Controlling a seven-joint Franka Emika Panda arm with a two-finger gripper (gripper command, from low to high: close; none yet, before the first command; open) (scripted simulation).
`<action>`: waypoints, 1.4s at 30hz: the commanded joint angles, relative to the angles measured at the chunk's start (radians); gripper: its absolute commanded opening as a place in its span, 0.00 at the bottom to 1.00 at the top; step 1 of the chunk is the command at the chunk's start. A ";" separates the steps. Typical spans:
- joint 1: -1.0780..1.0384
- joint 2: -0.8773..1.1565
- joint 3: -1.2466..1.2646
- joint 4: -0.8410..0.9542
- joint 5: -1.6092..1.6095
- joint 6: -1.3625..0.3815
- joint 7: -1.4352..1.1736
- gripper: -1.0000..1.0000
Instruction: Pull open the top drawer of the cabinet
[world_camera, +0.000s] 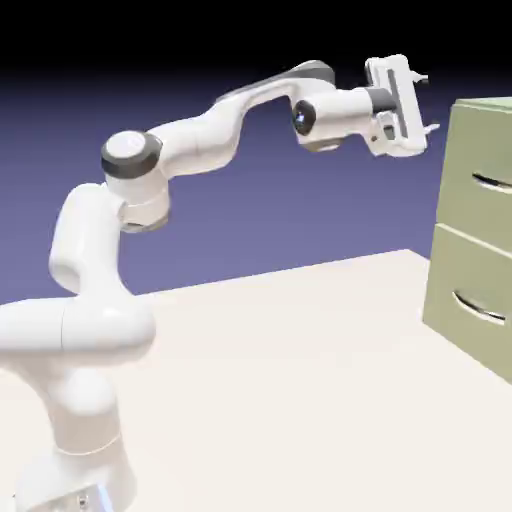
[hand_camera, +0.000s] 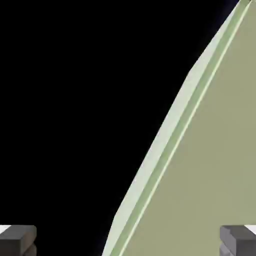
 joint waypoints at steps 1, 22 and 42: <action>-0.036 -0.009 0.029 0.026 0.043 -0.002 -0.001 0.50; -0.499 -0.286 0.082 0.534 0.128 0.039 0.513 0.50; -0.313 -0.359 -0.056 0.237 0.290 -0.097 0.469 0.00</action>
